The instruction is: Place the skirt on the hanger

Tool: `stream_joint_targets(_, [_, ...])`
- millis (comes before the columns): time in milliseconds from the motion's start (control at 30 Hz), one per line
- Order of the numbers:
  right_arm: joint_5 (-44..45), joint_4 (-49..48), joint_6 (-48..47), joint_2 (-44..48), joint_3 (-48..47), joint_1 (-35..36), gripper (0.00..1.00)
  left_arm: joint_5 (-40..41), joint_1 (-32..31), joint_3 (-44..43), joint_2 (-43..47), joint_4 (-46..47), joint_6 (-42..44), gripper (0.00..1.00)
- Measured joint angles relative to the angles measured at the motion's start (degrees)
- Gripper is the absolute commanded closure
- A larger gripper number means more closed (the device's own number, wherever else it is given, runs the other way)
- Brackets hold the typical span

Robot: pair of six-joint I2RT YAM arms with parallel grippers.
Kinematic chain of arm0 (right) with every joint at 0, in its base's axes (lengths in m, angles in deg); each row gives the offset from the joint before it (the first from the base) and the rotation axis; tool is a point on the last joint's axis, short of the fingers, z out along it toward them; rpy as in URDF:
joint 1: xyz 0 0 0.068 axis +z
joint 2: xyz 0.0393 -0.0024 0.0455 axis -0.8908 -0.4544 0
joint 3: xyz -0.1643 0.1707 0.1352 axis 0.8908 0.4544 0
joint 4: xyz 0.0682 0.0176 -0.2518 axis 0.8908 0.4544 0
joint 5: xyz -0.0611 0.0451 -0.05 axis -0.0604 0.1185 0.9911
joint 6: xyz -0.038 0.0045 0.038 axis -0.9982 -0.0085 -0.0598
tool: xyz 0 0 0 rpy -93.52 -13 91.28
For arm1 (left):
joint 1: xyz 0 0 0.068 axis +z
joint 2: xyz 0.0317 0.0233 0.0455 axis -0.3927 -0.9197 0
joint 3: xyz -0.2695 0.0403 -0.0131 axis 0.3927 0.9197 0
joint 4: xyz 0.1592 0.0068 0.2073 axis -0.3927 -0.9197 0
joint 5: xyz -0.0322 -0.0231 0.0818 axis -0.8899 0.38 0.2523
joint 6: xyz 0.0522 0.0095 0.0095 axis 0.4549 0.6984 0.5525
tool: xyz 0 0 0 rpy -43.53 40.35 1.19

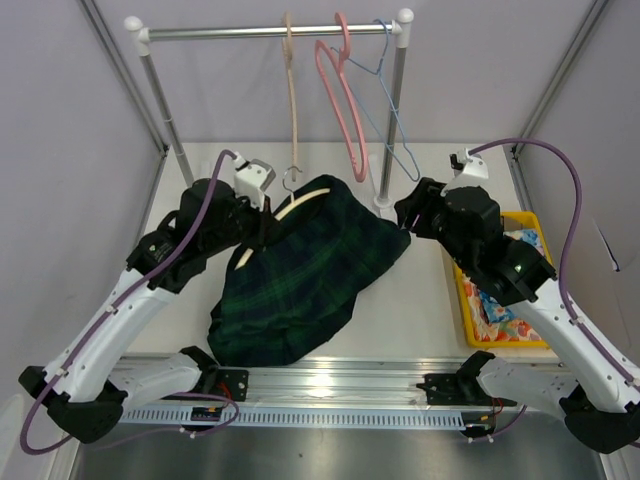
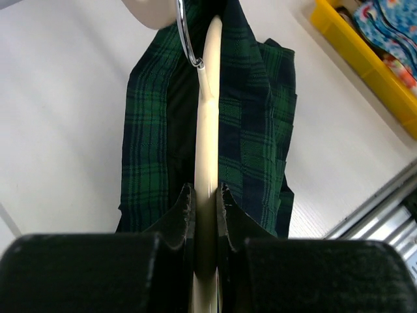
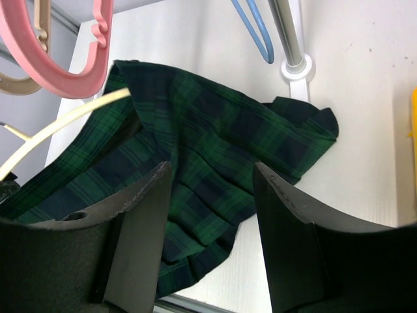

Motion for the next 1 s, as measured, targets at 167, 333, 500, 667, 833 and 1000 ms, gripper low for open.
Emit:
stream_joint_targets(167, [0.6, 0.0, -0.2, 0.3, 0.0, -0.1, 0.41, 0.2, 3.0, 0.1, 0.8, -0.6, -1.2, 1.0])
stream_joint_targets(333, [1.0, 0.1, -0.8, 0.3, 0.0, -0.2, 0.42, -0.3, 3.2, 0.7, 2.5, -1.0, -1.2, 1.0])
stream_joint_targets(500, [1.2, 0.0, -1.2, 0.3, 0.0, -0.3, 0.42, -0.2, 3.2, 1.2, 5.4, -1.5, -1.2, 1.0])
stream_joint_targets(667, [1.2, 0.0, -1.3, 0.3, 0.0, -0.3, 0.42, 0.2, 3.2, 1.2, 7.4, -1.7, -1.1, 1.0])
stream_joint_targets(833, [1.1, -0.1, -1.4, 0.3, 0.1, -0.3, 0.42, -0.1, 3.2, 1.2, 10.0, -2.3, -0.6, 1.0])
stream_joint_targets(1000, [1.1, -0.2, -1.4, 0.3, 0.1, -0.3, 0.42, 0.0, 3.2, 1.2, 12.1, -2.4, 0.0, 1.0])
